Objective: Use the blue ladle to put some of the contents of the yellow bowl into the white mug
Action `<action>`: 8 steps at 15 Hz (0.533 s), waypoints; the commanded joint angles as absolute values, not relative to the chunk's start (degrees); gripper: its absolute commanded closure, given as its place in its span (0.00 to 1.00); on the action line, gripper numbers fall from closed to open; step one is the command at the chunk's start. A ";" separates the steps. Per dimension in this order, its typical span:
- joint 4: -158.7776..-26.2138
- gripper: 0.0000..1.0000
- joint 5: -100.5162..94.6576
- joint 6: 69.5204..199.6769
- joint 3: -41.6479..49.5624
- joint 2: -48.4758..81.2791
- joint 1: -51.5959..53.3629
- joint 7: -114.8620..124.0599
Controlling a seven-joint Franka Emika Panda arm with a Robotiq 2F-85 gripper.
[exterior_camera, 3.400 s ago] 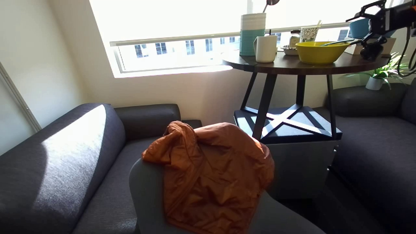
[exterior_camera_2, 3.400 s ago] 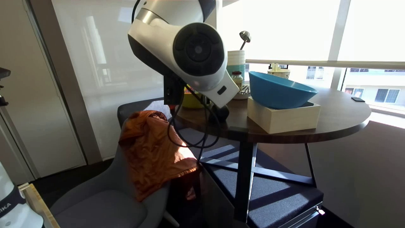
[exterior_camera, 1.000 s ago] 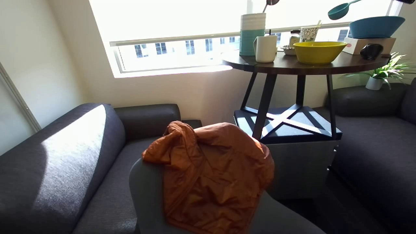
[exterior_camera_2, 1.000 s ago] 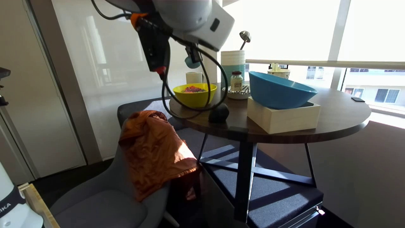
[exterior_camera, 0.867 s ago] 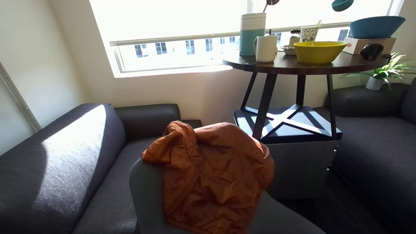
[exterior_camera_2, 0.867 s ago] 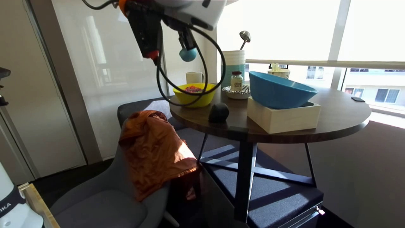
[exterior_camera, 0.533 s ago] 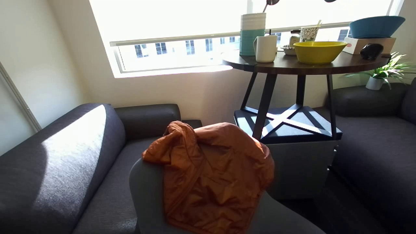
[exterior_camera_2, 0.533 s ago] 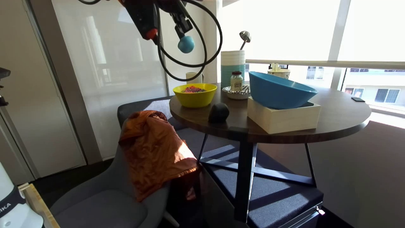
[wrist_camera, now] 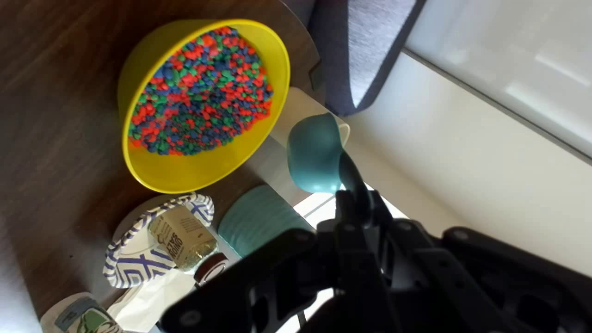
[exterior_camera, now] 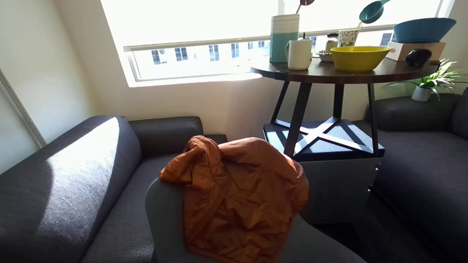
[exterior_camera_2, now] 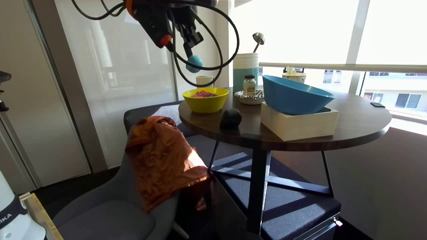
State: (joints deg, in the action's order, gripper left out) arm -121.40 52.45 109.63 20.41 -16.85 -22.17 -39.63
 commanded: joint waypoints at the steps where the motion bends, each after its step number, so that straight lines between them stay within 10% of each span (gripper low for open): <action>1: -119.69 0.98 43.42 114.21 18.70 -16.14 -19.86 -39.89; 8: -113.92 0.98 24.81 117.82 16.58 -14.26 -14.12 -38.75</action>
